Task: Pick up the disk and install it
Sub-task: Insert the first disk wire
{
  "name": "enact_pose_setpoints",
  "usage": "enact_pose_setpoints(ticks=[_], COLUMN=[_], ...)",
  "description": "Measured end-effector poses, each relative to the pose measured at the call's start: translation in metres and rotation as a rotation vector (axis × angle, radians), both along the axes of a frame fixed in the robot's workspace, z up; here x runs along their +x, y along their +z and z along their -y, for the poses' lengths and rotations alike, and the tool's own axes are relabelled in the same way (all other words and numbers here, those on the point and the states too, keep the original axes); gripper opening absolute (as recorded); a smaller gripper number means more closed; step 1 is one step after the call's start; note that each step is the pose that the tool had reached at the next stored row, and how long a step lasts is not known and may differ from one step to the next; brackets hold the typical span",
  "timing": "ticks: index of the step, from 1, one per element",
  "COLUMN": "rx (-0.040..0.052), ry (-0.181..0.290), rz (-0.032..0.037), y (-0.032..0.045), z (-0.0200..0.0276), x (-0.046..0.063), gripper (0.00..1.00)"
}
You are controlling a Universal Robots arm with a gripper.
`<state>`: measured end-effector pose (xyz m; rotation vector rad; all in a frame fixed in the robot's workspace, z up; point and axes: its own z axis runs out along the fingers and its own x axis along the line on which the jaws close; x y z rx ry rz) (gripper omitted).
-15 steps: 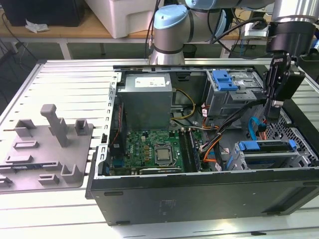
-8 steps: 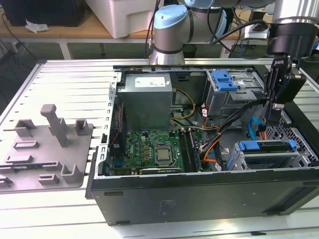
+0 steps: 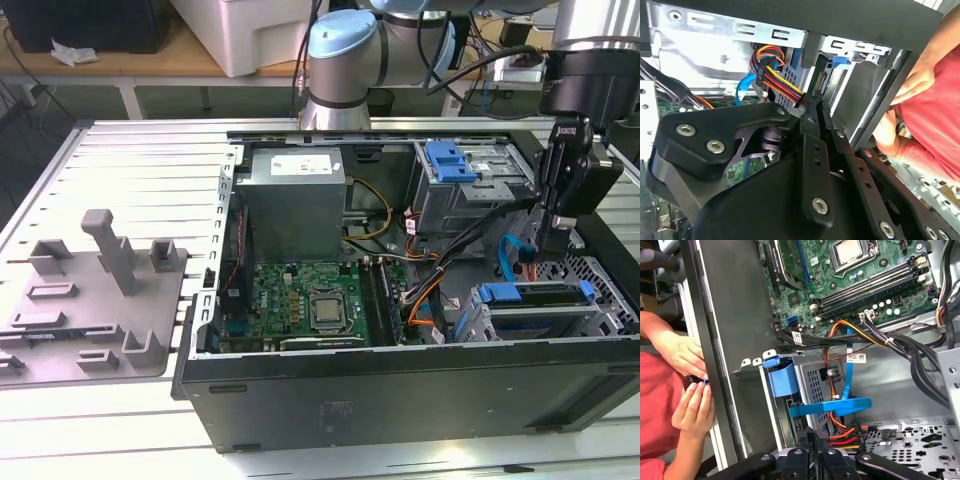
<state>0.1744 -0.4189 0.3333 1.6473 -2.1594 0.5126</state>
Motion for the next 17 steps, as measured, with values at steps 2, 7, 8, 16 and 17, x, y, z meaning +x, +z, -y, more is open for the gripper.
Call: enact_pose_setpoints(ticks=[2, 7, 8, 16, 17], rx=[0.0079, 0.0373, 0.0413, 0.0782, 0.0831], ry=[0.002, 0.010, 0.010, 0.045, 0.071], rz=[0.0020, 0.0074, 0.0082, 0.0152, 0.0147], y=[0.0001, 0.0000, 0.0001, 0.0009, 0.0012], z=[0.0027, 0.0123, 0.0135, 0.0170, 0.0171], x=[0.000, -0.001, -0.001, -0.007, -0.007], gripper=[0.16, 0.16, 0.16, 0.16, 0.16])
